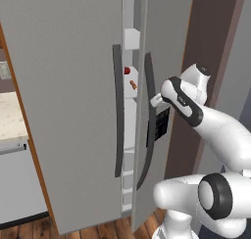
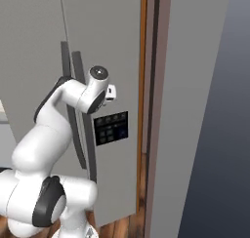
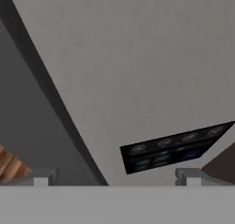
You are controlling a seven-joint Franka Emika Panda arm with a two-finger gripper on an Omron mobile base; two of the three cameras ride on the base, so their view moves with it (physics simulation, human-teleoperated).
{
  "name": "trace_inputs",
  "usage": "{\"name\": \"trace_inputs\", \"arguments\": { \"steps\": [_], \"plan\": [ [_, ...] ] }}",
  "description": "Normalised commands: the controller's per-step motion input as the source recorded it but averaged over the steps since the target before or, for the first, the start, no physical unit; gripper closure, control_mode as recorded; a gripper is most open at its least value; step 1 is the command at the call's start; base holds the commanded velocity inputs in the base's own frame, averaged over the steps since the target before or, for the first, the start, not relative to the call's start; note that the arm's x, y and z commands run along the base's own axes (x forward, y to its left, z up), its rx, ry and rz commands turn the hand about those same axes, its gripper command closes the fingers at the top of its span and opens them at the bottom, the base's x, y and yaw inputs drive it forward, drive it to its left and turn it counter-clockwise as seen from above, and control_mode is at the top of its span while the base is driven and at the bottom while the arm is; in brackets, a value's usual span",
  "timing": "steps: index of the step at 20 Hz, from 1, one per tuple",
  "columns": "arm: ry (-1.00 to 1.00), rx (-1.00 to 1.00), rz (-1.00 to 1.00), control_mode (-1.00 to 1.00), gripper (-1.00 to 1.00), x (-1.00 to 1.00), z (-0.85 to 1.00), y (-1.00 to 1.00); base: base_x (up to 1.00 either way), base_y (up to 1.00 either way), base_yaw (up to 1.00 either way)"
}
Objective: Store the kebab skewer in the freezer for long-term storage. Close the freezer door after placing the cooked food.
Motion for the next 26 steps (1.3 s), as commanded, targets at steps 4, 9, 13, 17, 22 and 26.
{"name": "trace_inputs", "arguments": {
  "steps": [4, 9, 13, 17, 22, 26],
  "plan": [
    [0.0, -0.01, -0.01, -1.0, -1.0, 0.32, 0.0, 0.04, 0.0, 0.0, 0.0],
    [0.0, -0.04, -0.05, -1.0, -1.0, 0.27, 0.0, 0.17, 0.0, 0.0, 0.0],
    [-0.05, -0.06, -0.09, -1.0, -1.0, 0.18, 0.0, 0.25, 0.0, 0.0, 0.0],
    [-0.02, -0.04, -0.12, -1.0, -1.0, 0.2, 0.0, 0.24, 0.0, 0.0, 0.0],
    [0.0, -0.03, -0.1, -1.0, -1.0, 0.24, 0.0, 0.13, 0.0, 0.0, 0.0],
    [0.0, -0.01, -0.08, -1.0, -1.0, 0.29, 0.0, 0.01, 0.0, 0.0, 0.0]
  ]
}}
